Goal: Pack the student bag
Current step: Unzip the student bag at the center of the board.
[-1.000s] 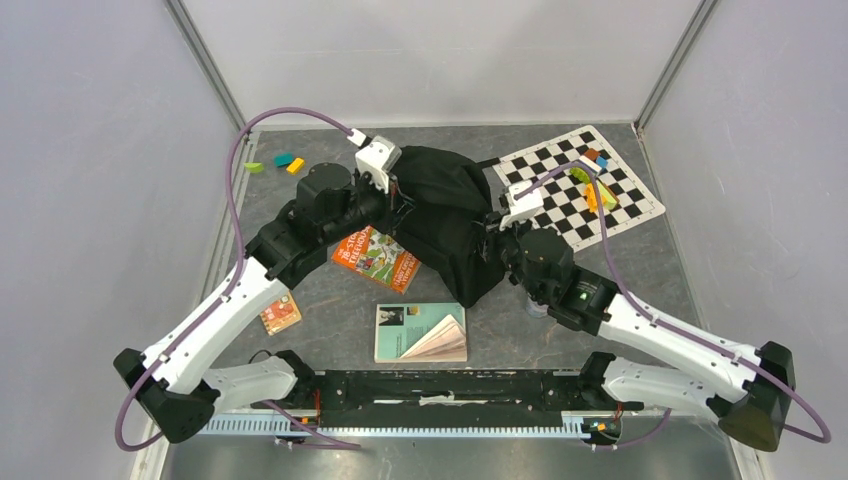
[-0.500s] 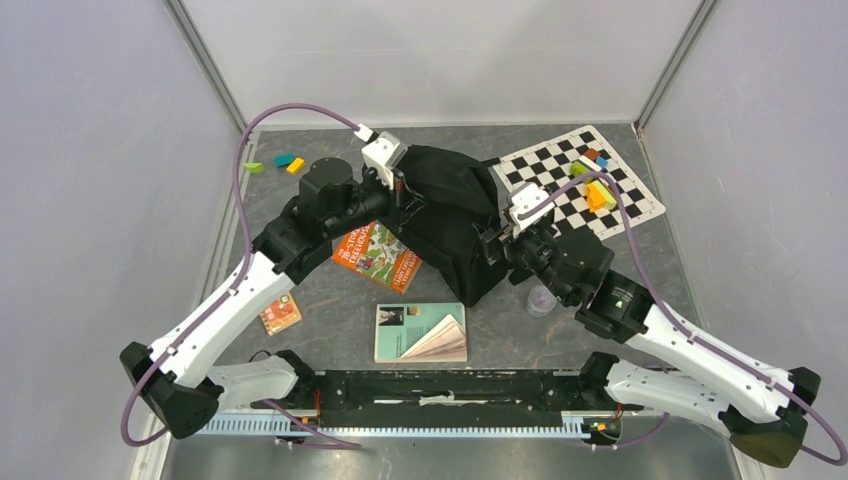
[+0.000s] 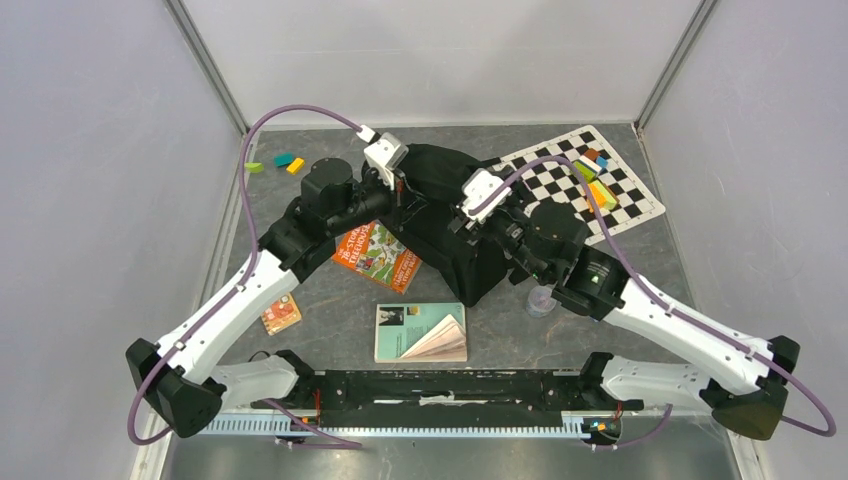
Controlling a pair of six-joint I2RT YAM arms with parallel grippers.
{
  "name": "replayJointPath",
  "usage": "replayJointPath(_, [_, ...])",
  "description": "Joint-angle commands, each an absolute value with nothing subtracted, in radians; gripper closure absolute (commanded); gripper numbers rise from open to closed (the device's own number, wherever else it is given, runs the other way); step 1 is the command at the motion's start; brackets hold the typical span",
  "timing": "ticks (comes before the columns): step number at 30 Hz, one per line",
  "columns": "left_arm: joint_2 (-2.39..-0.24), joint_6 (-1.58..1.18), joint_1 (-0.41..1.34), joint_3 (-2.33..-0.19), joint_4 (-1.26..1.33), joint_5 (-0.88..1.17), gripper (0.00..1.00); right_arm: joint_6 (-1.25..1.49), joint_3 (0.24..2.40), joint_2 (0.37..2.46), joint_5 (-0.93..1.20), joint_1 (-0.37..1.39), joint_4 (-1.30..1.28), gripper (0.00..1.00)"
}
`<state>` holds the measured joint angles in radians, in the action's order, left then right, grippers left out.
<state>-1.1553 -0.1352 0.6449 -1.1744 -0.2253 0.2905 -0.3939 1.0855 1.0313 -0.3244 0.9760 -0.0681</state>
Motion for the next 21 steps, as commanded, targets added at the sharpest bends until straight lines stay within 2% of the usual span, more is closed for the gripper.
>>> replayJointPath(1, [-1.109,-0.121,0.632,-1.156,-0.143,0.314,0.98,-0.462,1.136,1.057,-0.444,0.983,0.023,0.23])
replayJointPath(5, [-1.101,-0.139,0.622,-1.137,-0.126,0.314,0.98,-0.433,1.135,1.075,-0.483,0.983,0.052,0.42])
replayJointPath(6, [-1.101,-0.145,0.620,-1.133,-0.121,0.308,0.98,-0.425,1.134,1.081,-0.510,0.983,0.054,0.51])
replayJointPath(8, [-1.103,-0.165,0.615,-1.133,-0.136,0.245,0.98,-0.399,1.133,1.087,-0.574,0.983,0.060,0.78])
replayJointPath(10, [-1.104,-0.182,0.601,-1.136,-0.155,0.174,0.98,-0.355,1.126,1.081,-0.660,0.983,0.075,0.92])
replayJointPath(11, [-1.100,-0.197,0.592,-1.134,-0.158,0.138,0.98,-0.335,1.122,1.075,-0.701,0.984,0.080,0.96])
replayJointPath(13, [-1.093,-0.231,0.557,-1.123,-0.149,0.120,0.98,-0.305,1.122,1.065,-0.774,0.983,0.081,1.00])
replayJointPath(21, [-1.147,-0.325,0.428,-1.119,-0.151,0.142,0.98,-0.229,1.127,1.018,-0.878,0.982,0.013,1.00])
